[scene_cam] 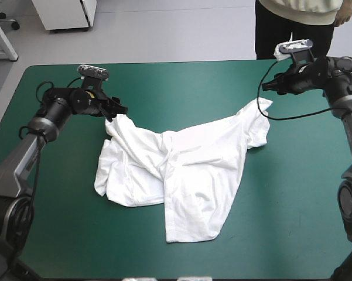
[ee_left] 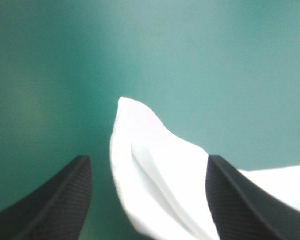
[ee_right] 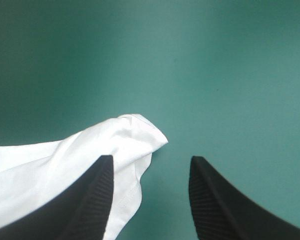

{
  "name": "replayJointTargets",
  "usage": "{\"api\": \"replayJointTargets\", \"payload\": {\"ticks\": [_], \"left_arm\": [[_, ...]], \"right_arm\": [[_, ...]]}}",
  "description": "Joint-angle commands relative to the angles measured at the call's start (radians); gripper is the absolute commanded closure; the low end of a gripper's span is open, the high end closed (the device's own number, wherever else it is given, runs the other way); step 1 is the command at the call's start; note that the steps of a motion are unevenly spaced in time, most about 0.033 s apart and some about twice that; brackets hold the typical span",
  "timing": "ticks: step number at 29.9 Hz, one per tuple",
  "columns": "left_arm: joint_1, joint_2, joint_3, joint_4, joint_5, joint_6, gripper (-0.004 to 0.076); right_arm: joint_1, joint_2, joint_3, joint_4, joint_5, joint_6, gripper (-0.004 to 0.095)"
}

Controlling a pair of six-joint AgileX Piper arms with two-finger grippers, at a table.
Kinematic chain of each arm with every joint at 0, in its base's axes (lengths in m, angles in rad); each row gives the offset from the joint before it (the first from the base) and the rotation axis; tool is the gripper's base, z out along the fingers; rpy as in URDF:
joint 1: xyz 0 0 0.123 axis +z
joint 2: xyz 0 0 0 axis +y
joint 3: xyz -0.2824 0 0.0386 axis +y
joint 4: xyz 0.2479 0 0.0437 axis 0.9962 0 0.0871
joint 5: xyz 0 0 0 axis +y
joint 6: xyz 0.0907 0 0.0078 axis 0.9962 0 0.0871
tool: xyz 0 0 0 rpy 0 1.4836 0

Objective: Fold the cloth

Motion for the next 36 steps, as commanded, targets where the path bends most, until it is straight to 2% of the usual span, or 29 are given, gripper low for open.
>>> {"api": "replayJointTargets", "payload": {"ticks": [1,3,6,14,21,36], "left_arm": [[0.023,-0.158,-0.006,-0.013,0.103,-0.009,0.0252],[0.038,-0.229,0.049,-0.026,0.173,-0.013,0.0251],[0.067,-0.332,0.176,-0.028,0.216,-0.023,0.0251],[0.118,-0.555,0.524,-0.121,0.182,-0.058,0.0251],[0.116,-0.539,0.628,-0.186,0.14,-0.032,0.0251],[0.114,-0.405,0.661,-0.189,0.101,0.044,0.0269]], "right_arm": [[-0.008,-0.152,-0.037,0.015,0.011,0.004,0.0471],[-0.008,-0.205,-0.037,0.035,0.06,0.002,0.0479],[-0.008,-0.264,-0.037,0.07,0.128,0.002,0.0481],[-0.008,-0.337,-0.037,0.107,0.23,-0.011,0.0489],[-0.008,-0.343,-0.036,0.156,0.358,-0.007,0.0485],[-0.008,-0.343,-0.036,0.152,0.362,-0.007,0.0487]]}}
